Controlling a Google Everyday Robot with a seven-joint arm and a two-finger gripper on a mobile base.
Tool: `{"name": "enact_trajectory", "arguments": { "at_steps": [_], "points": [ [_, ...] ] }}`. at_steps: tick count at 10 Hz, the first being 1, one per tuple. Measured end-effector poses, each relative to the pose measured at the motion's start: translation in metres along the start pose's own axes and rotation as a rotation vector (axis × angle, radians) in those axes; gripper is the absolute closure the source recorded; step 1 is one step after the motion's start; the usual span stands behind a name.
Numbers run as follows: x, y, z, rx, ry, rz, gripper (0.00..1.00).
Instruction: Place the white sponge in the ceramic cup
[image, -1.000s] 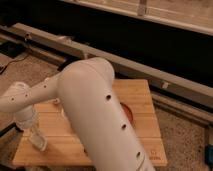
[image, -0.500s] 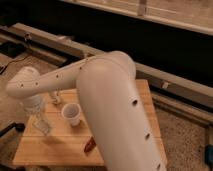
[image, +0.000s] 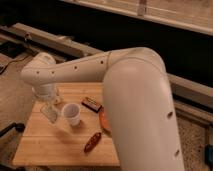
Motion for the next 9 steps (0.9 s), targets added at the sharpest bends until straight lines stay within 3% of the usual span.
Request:
{"name": "enact_trajectory", "arguments": {
  "at_steps": [4,9],
  "points": [
    [0.012,-0.03,-0.02,-0.004,-0.065,0.075,1.0],
    [0.05,-0.075,-0.032,-0.034,-0.136,0.194,1.0]
  ]
}}
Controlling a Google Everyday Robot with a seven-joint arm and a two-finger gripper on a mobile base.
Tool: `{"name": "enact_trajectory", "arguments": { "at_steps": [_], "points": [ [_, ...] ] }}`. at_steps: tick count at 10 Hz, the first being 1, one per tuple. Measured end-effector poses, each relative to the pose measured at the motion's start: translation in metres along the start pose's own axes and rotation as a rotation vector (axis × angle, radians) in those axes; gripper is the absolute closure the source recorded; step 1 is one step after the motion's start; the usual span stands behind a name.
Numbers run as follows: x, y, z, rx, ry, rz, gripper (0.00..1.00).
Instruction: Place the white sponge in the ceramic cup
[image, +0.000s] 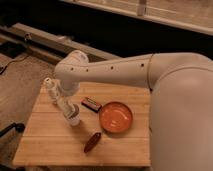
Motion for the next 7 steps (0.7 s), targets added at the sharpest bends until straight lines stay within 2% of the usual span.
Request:
{"name": "enact_trajectory", "arguments": {
  "at_steps": [3,7],
  "points": [
    [0.007,-0.016,0.003,-0.02,-0.034,0.045,1.0],
    [0.004,-0.018,0.016,-0.046,-0.075,0.065,1.0]
  ]
}}
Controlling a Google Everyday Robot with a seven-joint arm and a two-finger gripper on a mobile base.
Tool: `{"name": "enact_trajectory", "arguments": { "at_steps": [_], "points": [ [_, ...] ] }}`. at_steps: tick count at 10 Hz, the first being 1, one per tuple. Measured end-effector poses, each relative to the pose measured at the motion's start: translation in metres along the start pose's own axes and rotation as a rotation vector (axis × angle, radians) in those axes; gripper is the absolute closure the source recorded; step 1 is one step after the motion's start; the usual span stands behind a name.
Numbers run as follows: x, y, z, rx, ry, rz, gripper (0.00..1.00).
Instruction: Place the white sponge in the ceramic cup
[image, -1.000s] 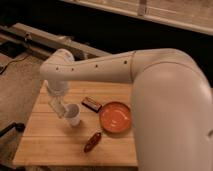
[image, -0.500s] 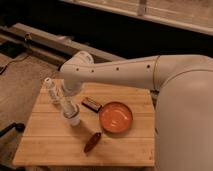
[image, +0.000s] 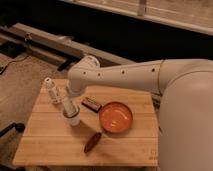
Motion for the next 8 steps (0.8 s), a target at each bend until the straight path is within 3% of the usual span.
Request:
{"name": "enact_trajectory", "arguments": {
  "at_steps": [3,4,8],
  "points": [
    [-0.005,0.001,0.009,-0.015,-0.028,0.002,1.0],
    [-0.006,0.002,0.011,-0.014,-0.041,-0.002,0.95],
    [-0.004,0.008,0.015,-0.019,-0.091,-0.003,0.56]
  ]
}}
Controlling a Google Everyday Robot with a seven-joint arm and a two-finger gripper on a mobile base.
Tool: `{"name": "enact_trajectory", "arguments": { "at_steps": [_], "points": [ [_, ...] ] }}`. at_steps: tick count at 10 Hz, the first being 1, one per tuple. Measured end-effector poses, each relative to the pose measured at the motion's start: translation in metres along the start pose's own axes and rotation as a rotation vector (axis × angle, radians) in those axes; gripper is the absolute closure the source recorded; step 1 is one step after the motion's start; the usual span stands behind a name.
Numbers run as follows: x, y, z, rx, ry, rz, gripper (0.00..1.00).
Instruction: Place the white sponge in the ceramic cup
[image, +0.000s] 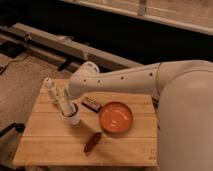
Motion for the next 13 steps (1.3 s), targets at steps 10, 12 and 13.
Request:
{"name": "enact_trajectory", "arguments": {
  "at_steps": [10,12,13],
  "points": [
    [0.039,-0.002,-0.005,0.001,-0.033,0.043,0.2],
    [0.04,-0.001,-0.006,0.003,-0.033,0.042,0.2],
    [0.04,-0.001,-0.006,0.003,-0.033,0.041,0.2]
  ]
}}
